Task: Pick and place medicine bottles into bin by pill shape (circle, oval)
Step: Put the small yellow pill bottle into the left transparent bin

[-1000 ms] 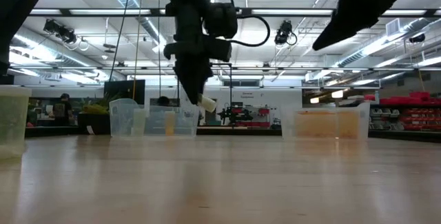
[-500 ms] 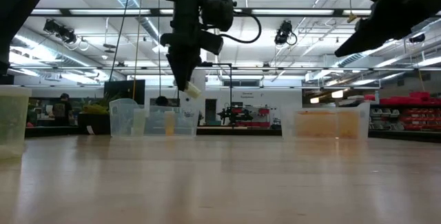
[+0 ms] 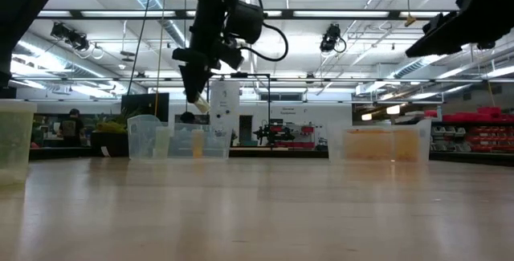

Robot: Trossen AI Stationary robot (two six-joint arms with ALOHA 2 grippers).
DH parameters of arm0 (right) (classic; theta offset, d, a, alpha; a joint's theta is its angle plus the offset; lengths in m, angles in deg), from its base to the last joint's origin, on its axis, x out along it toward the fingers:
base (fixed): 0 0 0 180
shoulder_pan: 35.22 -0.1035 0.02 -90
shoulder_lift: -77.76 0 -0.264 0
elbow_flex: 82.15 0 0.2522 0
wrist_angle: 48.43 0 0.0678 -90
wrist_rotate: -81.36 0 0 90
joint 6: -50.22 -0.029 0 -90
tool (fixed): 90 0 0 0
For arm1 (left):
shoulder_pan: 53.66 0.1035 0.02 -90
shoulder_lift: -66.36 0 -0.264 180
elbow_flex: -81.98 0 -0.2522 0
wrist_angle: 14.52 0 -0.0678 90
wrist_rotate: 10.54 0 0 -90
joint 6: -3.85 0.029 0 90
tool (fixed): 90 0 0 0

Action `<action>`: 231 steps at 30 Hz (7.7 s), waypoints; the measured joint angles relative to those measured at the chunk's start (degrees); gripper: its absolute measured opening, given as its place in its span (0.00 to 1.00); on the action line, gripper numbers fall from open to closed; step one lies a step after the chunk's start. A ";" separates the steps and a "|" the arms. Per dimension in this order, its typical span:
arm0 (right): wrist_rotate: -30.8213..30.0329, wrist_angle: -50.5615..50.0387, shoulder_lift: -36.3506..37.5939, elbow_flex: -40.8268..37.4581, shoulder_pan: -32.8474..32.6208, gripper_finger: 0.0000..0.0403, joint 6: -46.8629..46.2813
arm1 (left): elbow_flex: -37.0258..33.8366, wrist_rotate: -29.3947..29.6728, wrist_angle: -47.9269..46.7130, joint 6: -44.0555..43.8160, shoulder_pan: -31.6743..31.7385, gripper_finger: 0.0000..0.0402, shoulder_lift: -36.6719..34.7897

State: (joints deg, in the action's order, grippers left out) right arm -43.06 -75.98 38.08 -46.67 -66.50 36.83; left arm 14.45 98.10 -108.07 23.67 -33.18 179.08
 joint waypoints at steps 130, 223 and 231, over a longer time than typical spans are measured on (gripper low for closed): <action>19.53 7.18 35.98 -14.61 -0.36 0.44 9.77 | -9.61 23.73 -7.11 17.53 -7.21 0.48 15.93; 29.58 14.92 35.98 -21.14 35.65 0.09 4.20 | -25.81 -6.57 27.34 -42.14 -38.44 0.17 -35.05; 28.62 14.85 35.87 -21.14 36.70 0.09 -7.71 | -27.06 -9.76 25.44 -50.88 -44.05 0.24 -34.34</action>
State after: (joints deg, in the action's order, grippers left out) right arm -14.44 -61.13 73.95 -67.81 -29.79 29.13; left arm -12.61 88.35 -82.63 -27.21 -77.23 144.75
